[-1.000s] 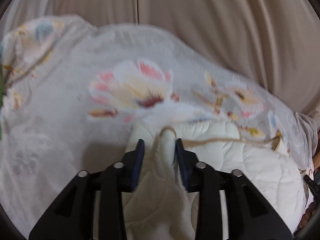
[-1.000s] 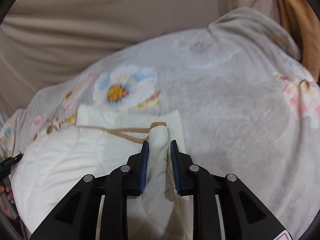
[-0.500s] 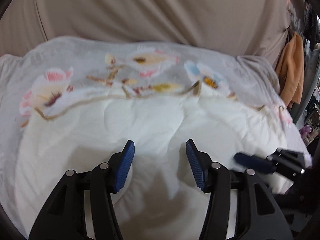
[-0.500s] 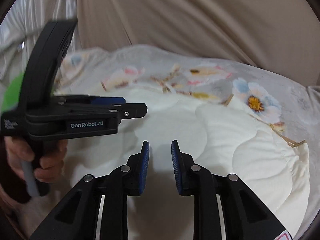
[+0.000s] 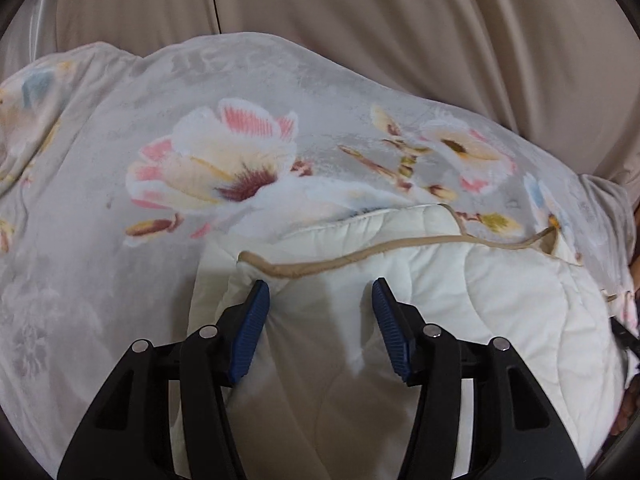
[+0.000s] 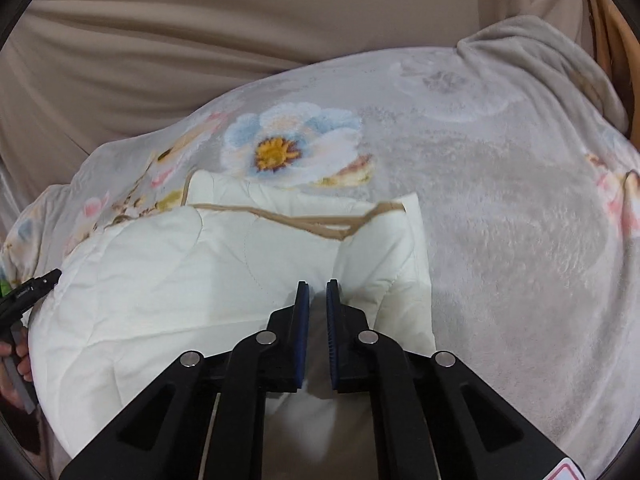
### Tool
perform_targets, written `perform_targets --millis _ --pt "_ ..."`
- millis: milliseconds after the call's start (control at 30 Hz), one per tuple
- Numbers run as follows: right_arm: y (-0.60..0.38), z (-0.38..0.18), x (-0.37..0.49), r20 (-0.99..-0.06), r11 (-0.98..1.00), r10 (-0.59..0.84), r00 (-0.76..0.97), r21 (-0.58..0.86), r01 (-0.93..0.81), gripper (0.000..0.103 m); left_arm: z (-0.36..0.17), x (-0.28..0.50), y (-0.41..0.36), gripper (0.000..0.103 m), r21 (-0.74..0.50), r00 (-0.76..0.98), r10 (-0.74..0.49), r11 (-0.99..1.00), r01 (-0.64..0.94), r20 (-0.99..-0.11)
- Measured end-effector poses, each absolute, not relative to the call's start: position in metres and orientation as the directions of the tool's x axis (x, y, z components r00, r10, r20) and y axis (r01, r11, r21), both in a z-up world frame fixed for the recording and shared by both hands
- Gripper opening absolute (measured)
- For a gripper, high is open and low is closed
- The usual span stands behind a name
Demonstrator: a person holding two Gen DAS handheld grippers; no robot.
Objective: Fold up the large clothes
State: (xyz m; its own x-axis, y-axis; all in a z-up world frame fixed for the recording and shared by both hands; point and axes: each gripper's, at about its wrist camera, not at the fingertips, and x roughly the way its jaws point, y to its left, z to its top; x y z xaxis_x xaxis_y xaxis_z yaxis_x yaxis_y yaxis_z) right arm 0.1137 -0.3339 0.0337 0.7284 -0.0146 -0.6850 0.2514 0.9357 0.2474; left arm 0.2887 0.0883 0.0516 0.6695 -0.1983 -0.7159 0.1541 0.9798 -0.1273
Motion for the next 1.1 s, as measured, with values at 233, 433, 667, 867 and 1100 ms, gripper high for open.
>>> perform_targets --millis 233,433,667,867,1100 --pt "-0.333 0.013 0.149 -0.723 0.941 -0.043 0.690 0.204 0.272 0.004 0.037 0.306 0.072 0.058 -0.043 0.664 -0.130 0.989 0.145 -0.737" --pt "-0.337 0.003 0.157 -0.728 0.934 -0.031 0.685 0.223 0.279 0.004 0.030 0.315 0.067 0.062 -0.028 0.660 -0.119 0.989 0.147 -0.742" --pt "-0.345 -0.001 0.159 -0.723 0.919 0.019 0.690 0.284 0.273 0.003 0.026 0.321 0.070 0.063 -0.053 0.652 -0.142 0.987 0.154 -0.745" --pt "-0.332 0.040 0.134 -0.668 0.907 0.048 0.743 0.340 0.248 0.018 0.057 0.290 0.088 0.066 -0.123 0.714 -0.204 0.979 0.165 -0.670" --pt "-0.213 0.077 0.155 -0.693 0.965 0.234 0.682 0.250 -0.077 0.018 0.097 0.240 0.114 0.079 -0.226 0.703 -0.293 0.955 0.190 -0.648"
